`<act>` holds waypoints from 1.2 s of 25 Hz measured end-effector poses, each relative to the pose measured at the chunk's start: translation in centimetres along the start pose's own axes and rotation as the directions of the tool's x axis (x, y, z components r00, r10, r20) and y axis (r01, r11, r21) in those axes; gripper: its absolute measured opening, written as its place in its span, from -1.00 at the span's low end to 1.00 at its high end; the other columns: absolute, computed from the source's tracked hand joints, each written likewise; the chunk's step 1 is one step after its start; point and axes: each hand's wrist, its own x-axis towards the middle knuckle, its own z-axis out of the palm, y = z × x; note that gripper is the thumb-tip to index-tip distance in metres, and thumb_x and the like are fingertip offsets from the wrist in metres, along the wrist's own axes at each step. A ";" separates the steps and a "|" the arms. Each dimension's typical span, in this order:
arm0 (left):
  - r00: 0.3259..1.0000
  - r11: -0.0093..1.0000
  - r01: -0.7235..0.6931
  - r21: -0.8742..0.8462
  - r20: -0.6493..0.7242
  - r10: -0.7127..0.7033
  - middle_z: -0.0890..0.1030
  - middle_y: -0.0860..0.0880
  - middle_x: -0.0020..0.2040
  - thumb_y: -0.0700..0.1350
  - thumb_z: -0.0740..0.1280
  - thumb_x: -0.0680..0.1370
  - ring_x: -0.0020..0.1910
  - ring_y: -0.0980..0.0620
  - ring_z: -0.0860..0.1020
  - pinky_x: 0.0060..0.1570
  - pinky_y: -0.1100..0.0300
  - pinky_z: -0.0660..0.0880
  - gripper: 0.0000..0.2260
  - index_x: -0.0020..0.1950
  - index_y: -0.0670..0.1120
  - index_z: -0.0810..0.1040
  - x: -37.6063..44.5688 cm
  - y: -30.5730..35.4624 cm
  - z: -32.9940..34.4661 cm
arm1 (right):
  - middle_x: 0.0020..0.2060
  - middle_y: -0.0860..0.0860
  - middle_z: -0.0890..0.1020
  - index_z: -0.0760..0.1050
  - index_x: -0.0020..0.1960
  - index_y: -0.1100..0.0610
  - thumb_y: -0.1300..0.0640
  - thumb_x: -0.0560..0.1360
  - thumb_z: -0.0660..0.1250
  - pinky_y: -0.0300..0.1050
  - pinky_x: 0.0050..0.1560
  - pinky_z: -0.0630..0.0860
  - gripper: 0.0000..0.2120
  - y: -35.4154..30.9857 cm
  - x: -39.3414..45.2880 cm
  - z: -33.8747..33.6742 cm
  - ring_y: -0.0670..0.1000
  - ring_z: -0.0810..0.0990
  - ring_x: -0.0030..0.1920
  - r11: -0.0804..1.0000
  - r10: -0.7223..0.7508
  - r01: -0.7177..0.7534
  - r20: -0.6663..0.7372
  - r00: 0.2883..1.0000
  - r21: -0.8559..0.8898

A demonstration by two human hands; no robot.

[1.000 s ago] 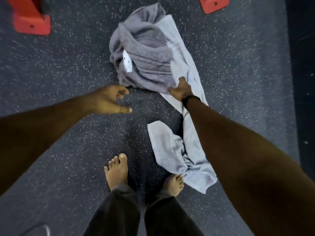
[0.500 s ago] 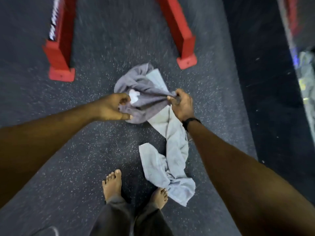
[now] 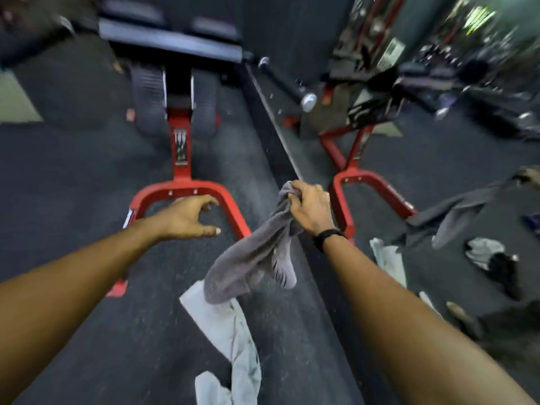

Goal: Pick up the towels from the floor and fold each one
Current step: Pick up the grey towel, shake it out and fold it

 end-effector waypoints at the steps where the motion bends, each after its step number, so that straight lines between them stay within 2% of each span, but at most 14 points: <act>1: 0.999 0.999 -0.036 0.020 -0.040 0.037 0.54 -0.10 0.27 -0.04 0.51 0.41 0.23 -0.01 0.51 0.17 0.30 0.34 -0.43 0.35 -0.14 0.42 -0.6 2.8 -2.8 | -0.06 0.11 0.66 0.56 0.05 0.03 0.16 0.51 0.21 0.04 0.08 0.32 -0.80 -1.3 0.6 -4.3 0.23 0.50 0.10 0.997 -0.019 0.016 -0.049 0.999 -0.070; 5: 0.978 0.988 -0.139 0.069 -0.145 0.148 0.53 -0.08 0.28 0.05 0.50 0.41 0.25 -0.01 0.50 0.26 0.17 0.39 -0.40 0.39 -0.04 0.40 -2.8 12.2 -11.1 | -0.13 0.03 0.67 0.53 -0.10 -0.02 0.14 0.48 0.18 0.00 -0.02 0.19 -0.84 -4.3 1.1 -18.2 0.18 0.54 0.09 0.975 0.008 -0.041 -0.155 0.988 -0.216; 9: 0.931 0.954 -0.280 0.106 -0.214 0.296 0.54 -0.06 0.24 0.05 0.49 0.42 0.19 0.00 0.52 0.20 0.18 0.41 -0.44 0.36 -0.01 0.42 -4.7 20.4 -16.1 | -0.11 0.06 0.67 0.56 -0.10 0.01 0.11 0.51 0.20 0.00 -0.01 0.18 -0.84 -5.8 -1.2 -29.3 0.16 0.56 0.10 0.932 0.082 -0.145 -0.197 0.977 -0.332; 12: 0.893 0.912 -0.395 0.112 -0.187 0.410 0.53 -0.02 0.18 0.04 0.49 0.42 0.10 0.04 0.51 0.12 0.21 0.42 -0.46 0.35 -0.01 0.42 -5.0 25.2 -17.3 | -0.13 0.14 0.64 0.54 -0.15 0.14 0.17 0.53 0.23 -0.06 -0.07 0.31 -0.85 -5.8 -3.7 -34.9 0.17 0.57 0.01 0.951 0.149 -0.188 -0.170 0.974 -0.244; 14: 0.875 0.885 -0.456 0.096 -0.136 0.465 0.52 -0.03 0.21 0.05 0.49 0.41 0.12 0.03 0.52 0.14 0.19 0.44 -0.45 0.35 -0.01 0.41 -4.7 27.9 -17.2 | -0.17 0.21 0.61 0.48 -0.23 0.21 0.23 0.52 0.24 -0.11 -0.17 0.31 -0.84 -5.3 -5.7 -37.9 0.17 0.56 -0.07 0.964 0.181 -0.206 -0.151 0.972 -0.171; 16: 0.836 0.839 -0.536 0.100 -0.080 0.543 0.51 -0.03 0.24 0.07 0.49 0.41 0.16 0.01 0.52 0.17 0.16 0.45 -0.43 0.36 0.01 0.40 -4.5 30.9 -16.8 | -0.19 0.18 0.58 0.48 -0.22 0.21 0.25 0.50 0.24 -0.14 -0.19 0.30 -0.87 -4.7 -8.3 -40.5 0.14 0.52 -0.13 0.950 0.231 -0.259 -0.166 0.959 -0.175; 19: 0.744 0.738 -0.664 0.118 0.004 0.668 0.50 -0.04 0.23 0.04 0.48 0.44 0.16 0.01 0.50 0.11 0.25 0.40 -0.43 0.38 -0.03 0.39 -5.0 35.4 -15.9 | -0.23 0.05 0.51 0.40 -0.25 0.10 0.28 0.49 0.22 -0.17 -0.16 0.30 -0.83 -4.1 -13.1 -43.4 0.02 0.45 -0.15 0.930 0.296 -0.337 -0.243 0.924 -0.148; 22: 0.645 0.637 -0.764 0.102 0.085 0.760 0.51 -0.06 0.24 0.01 0.48 0.44 0.12 0.07 0.48 0.09 0.31 0.36 -0.44 0.38 -0.06 0.39 -6.3 39.0 -14.2 | -0.19 0.09 0.56 0.47 -0.18 0.16 0.29 0.50 0.24 -0.08 -0.04 0.37 -0.89 -4.6 -18.5 -45.6 0.04 0.49 -0.11 0.903 0.349 -0.412 -0.345 0.871 -0.126; 24: 0.567 0.560 -0.823 0.092 0.153 0.809 0.53 -0.07 0.25 0.02 0.48 0.43 0.17 0.04 0.50 0.14 0.28 0.38 -0.44 0.37 -0.07 0.40 -7.6 41.2 -12.4 | -0.17 0.09 0.59 0.51 -0.15 0.18 0.27 0.50 0.25 -0.09 -0.03 0.38 -0.91 -5.9 -23.2 -47.0 0.05 0.52 -0.09 0.864 0.409 -0.495 -0.442 0.798 -0.094; 26: 0.472 0.469 -0.880 0.068 0.221 0.854 0.53 -0.07 0.24 0.03 0.48 0.43 0.21 0.02 0.51 0.18 0.26 0.37 -0.44 0.37 -0.07 0.41 -10.1 43.2 -10.5 | -0.27 0.01 0.55 0.46 -0.24 0.12 0.22 0.52 0.27 -0.14 -0.13 0.34 -0.85 -7.4 -28.4 -47.9 0.04 0.50 -0.14 0.820 0.459 -0.568 -0.509 0.728 -0.074; 29: 0.318 0.337 -0.941 -0.012 0.302 0.899 0.54 -0.06 0.24 0.05 0.49 0.42 0.21 0.04 0.50 0.21 0.24 0.37 -0.43 0.37 -0.07 0.42 -14.8 46.1 -7.0 | -0.35 0.07 0.54 0.44 -0.32 0.19 0.09 0.51 0.36 -0.12 -0.22 0.30 -0.72 -10.2 -36.4 -48.7 0.05 0.47 -0.26 0.717 0.552 -0.695 -0.568 0.610 -0.050; 30: 0.272 0.301 -0.953 -0.045 0.321 0.907 0.54 -0.06 0.23 0.04 0.49 0.42 0.20 0.04 0.50 0.22 0.24 0.37 -0.43 0.36 -0.07 0.42 -16.4 46.9 -6.0 | -0.35 0.06 0.54 0.43 -0.33 0.16 0.07 0.50 0.37 -0.13 -0.23 0.30 -0.71 -11.2 -38.9 -48.9 0.03 0.47 -0.27 0.683 0.579 -0.729 -0.572 0.581 -0.049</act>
